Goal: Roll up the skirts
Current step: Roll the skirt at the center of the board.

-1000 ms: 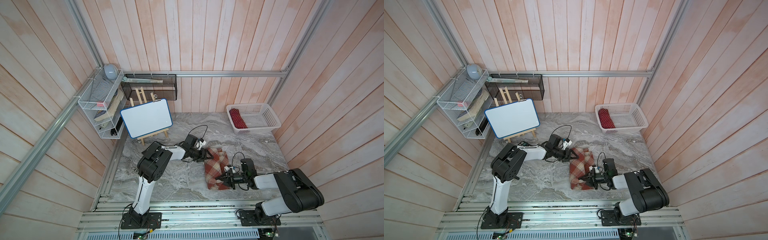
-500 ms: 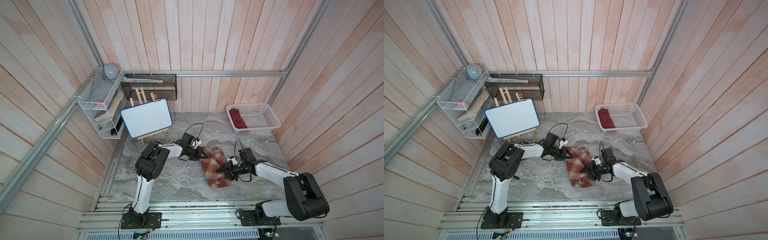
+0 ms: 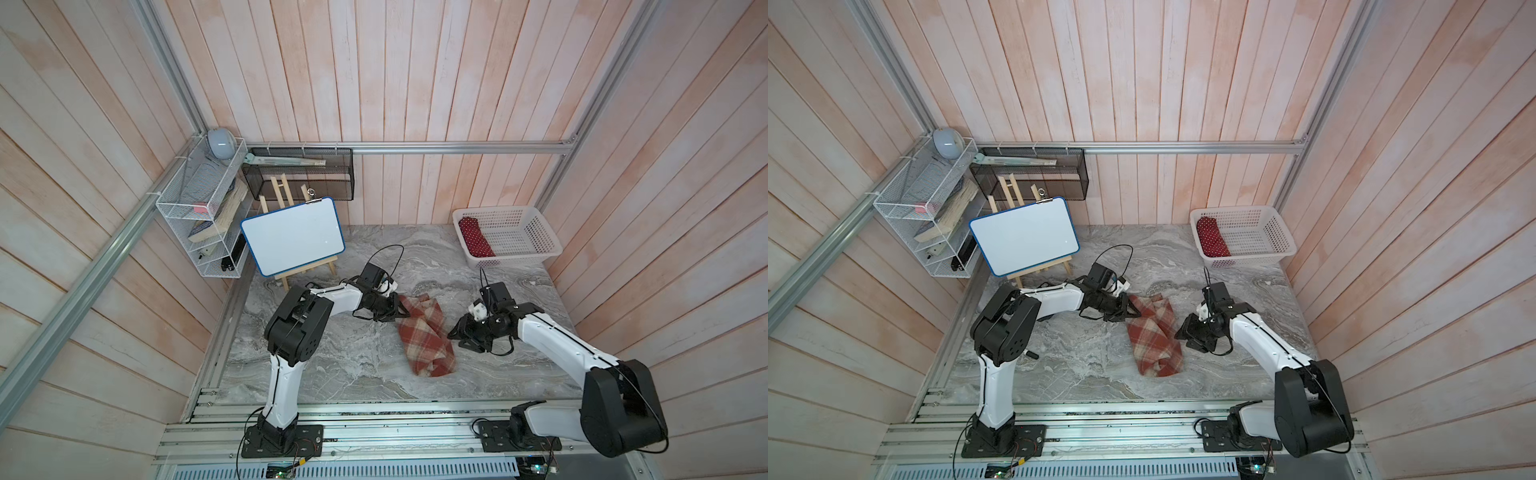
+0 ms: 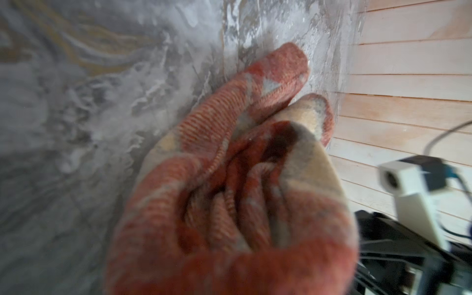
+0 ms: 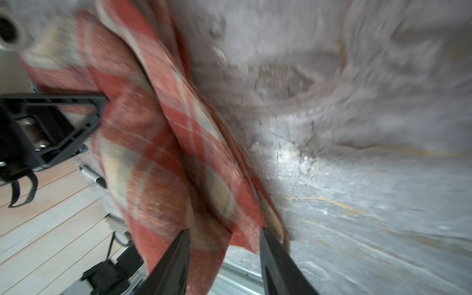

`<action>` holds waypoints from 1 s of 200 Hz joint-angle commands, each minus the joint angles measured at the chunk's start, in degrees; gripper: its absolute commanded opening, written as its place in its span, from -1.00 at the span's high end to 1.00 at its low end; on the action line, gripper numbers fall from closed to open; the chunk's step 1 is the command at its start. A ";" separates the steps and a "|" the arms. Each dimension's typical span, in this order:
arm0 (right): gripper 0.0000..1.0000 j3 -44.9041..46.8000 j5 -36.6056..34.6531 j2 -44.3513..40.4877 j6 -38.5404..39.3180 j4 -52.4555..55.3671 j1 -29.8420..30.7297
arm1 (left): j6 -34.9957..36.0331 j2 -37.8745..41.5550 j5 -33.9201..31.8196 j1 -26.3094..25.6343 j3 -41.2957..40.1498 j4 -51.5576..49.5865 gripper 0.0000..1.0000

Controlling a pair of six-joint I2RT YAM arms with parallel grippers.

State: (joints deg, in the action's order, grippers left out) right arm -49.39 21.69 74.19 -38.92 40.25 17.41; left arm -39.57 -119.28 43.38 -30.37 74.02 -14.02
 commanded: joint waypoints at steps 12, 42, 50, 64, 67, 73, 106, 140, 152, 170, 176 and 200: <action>0.03 -13.79 -21.76 -0.18 8.18 16.42 7.27 | -2.06 1.43 -2.37 0.21 2.41 -5.95 0.78; 0.00 -19.80 -31.84 5.21 8.48 21.49 20.12 | -3.96 0.41 -2.50 0.20 6.33 -9.09 0.78; 0.00 -21.19 -33.90 7.10 8.22 22.52 23.50 | -4.62 0.31 -2.75 0.22 7.03 -9.39 0.79; 0.00 -24.53 -38.16 11.02 7.10 25.21 29.03 | -6.53 0.29 -2.72 0.29 6.94 -8.35 0.79; 0.00 -25.36 -39.14 11.92 6.84 25.82 30.13 | -7.09 0.30 -2.50 0.28 6.91 -7.83 0.78; 0.00 -27.13 -40.89 13.68 6.27 27.08 32.12 | -8.06 0.24 -2.27 0.16 6.89 -6.99 0.78; 0.00 -35.51 -46.13 22.22 2.81 32.40 38.87 | -11.87 -0.50 -1.45 -0.03 7.07 -4.75 0.78; -0.29 -40.54 -48.83 29.41 1.60 35.52 43.32 | -14.62 -0.93 -0.62 -0.12 6.62 -1.97 0.78; -0.36 -41.25 -49.80 31.86 1.33 36.46 44.97 | -15.86 -1.09 -0.47 -0.08 6.73 -0.62 0.78; -0.48 -40.86 -48.76 32.63 0.41 34.81 46.21 | -17.27 -1.63 0.15 -0.06 7.00 1.02 0.78; -0.48 -40.57 -48.22 32.65 0.07 34.35 46.25 | -17.73 -1.80 0.35 -0.10 6.90 1.39 0.78; -0.66 -38.74 -47.11 34.33 0.27 33.99 46.48 | -19.61 -1.74 1.16 -0.08 6.56 3.70 0.78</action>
State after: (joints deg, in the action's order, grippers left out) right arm -89.34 -24.80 107.35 -37.34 72.23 63.75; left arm -55.96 -120.29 42.26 -30.44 80.03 -15.09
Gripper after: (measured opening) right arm 0.806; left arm 0.207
